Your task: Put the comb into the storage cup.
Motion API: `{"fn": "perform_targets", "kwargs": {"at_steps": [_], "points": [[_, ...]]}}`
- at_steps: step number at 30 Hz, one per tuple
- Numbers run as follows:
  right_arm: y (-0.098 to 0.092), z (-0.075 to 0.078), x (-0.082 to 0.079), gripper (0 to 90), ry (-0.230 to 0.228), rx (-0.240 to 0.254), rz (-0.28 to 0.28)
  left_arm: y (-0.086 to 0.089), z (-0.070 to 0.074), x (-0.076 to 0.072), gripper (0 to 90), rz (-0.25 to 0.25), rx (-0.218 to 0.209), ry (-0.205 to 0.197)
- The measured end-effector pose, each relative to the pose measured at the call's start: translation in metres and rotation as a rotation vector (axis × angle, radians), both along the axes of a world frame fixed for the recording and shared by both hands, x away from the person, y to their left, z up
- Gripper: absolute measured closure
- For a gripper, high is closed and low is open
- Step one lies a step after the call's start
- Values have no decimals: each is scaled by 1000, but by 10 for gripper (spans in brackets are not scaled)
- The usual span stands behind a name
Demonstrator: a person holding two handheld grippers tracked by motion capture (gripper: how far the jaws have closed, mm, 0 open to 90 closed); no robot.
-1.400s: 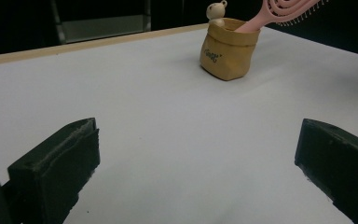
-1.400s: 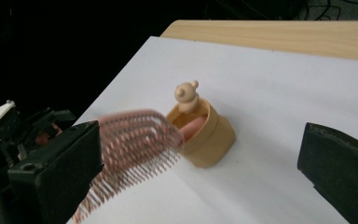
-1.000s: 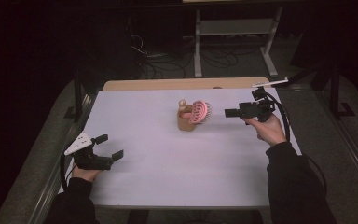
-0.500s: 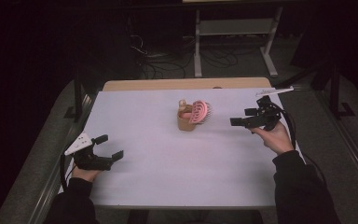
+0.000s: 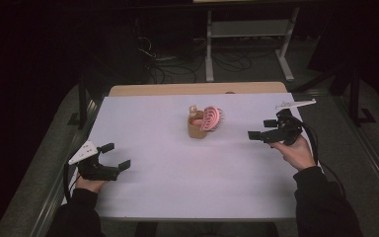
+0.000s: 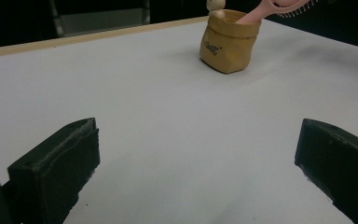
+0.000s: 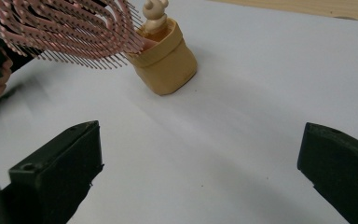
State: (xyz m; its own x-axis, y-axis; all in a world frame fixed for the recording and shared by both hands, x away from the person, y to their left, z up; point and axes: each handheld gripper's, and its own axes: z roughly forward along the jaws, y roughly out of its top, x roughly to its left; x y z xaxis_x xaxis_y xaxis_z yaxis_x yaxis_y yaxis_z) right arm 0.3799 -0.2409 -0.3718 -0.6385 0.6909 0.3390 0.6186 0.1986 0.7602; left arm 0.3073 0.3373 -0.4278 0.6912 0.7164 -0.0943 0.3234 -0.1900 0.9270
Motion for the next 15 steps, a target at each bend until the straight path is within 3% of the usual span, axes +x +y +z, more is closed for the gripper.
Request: {"fn": "perform_targets", "kwargs": {"at_steps": [15], "points": [[-8, -10, -20, 0, -17, -36, 1, 1, -1, 0, 0, -3, 4, 6]]}}
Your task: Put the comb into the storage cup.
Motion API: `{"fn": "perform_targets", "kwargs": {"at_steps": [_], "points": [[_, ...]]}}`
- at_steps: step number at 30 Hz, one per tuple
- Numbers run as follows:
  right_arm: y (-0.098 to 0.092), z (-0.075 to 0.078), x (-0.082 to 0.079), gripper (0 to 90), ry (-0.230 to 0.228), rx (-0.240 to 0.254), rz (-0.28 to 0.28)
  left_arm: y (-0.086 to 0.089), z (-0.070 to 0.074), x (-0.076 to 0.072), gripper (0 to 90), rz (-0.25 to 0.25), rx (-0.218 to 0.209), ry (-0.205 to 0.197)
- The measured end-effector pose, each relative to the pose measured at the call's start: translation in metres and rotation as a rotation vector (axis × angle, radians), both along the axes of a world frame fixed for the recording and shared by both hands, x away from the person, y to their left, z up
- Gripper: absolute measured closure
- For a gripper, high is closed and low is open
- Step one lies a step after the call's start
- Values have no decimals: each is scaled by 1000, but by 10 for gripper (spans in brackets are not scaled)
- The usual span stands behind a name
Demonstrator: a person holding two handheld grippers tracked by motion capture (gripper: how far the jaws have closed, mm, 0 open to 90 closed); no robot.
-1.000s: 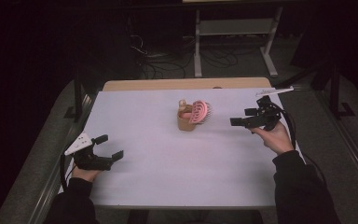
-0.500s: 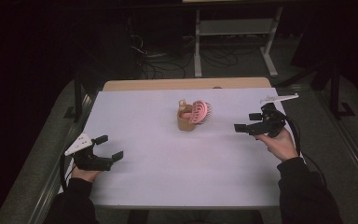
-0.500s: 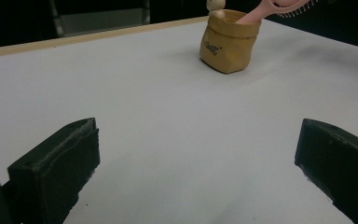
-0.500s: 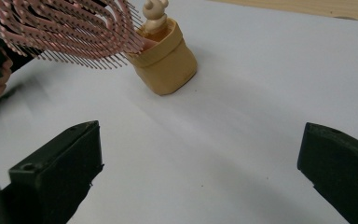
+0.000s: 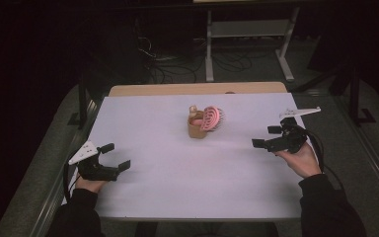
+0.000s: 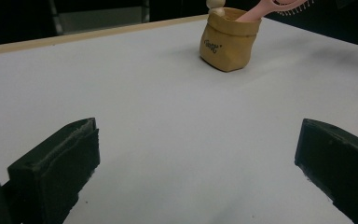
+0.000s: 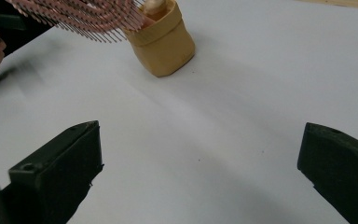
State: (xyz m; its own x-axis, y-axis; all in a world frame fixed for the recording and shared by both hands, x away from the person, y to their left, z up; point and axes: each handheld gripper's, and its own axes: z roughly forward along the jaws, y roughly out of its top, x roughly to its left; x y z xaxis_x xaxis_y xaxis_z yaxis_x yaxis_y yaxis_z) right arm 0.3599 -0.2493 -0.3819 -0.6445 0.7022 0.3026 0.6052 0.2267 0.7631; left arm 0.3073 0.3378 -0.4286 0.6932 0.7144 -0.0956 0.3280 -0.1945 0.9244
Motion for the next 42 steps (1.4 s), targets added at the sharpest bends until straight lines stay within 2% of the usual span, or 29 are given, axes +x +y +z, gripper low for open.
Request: {"fn": "perform_targets", "kwargs": {"at_steps": [3, 13, 22, 26, 31, 38, 42], "points": [[-2, -3, -4, 0, 3, -15, -4, 0, 0, 0, 0, -1, -2, 2], [-12, -15, -17, 0, -10, -23, -32, 1, 0, -1, 0, 7, -1, -5], [-26, -20, -30, 0, -35, -14, -62, 3, -2, 0, 0, 9, -10, 18], [-30, -25, -36, 0, -32, -21, -70, 5, -4, 0, 0, 15, -22, 24], [-33, -31, -45, 0, -51, -37, -81, 6, -4, 0, 0, 16, -24, 27], [-36, -39, -58, 0, -101, -45, -101, 8, -3, -1, 0, 21, -36, 21], [-37, -43, -65, 0, -109, -75, -107, 9, -3, -1, 0, 25, -40, 18]]}}
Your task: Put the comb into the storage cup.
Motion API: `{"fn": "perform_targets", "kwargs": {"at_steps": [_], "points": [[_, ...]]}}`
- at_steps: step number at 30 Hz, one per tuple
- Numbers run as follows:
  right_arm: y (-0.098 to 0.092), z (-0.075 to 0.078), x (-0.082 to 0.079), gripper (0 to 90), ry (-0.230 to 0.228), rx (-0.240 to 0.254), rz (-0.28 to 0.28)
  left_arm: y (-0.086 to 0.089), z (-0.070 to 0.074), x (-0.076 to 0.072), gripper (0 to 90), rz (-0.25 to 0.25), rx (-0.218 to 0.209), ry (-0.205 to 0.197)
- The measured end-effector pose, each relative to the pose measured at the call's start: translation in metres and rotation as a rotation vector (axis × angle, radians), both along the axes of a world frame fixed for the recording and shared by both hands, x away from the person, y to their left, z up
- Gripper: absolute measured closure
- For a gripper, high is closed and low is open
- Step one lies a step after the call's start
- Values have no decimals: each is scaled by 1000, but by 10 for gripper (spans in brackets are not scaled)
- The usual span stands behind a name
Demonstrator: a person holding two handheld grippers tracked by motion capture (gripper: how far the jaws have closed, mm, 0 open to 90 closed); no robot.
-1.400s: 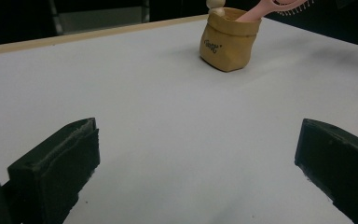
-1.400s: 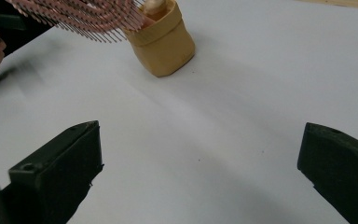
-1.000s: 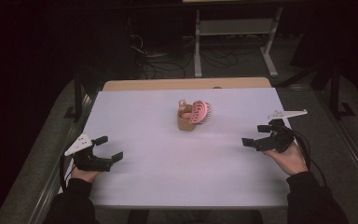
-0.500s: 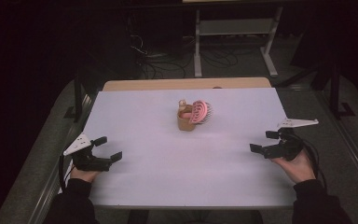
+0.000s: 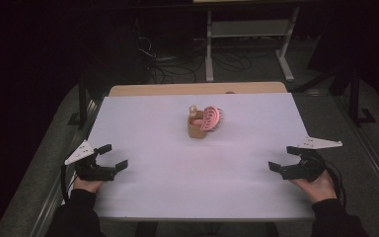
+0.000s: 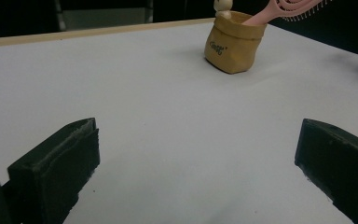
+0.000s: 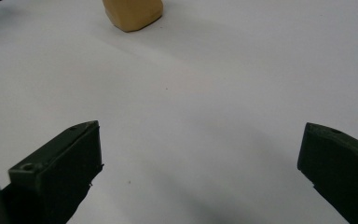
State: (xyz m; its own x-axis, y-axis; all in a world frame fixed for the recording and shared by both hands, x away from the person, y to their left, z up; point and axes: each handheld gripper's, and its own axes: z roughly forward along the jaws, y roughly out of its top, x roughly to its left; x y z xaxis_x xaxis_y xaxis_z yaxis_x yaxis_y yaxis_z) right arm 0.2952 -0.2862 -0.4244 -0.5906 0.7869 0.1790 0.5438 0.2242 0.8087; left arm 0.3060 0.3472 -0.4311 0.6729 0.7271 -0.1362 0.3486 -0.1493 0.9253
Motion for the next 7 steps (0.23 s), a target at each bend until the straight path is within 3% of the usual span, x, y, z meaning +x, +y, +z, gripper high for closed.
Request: {"fn": "perform_targets", "kwargs": {"at_steps": [7], "points": [[-4, -2, -13, 0, -23, 6, -21, 0, 1, 0, 0, -1, -3, -3]]}}
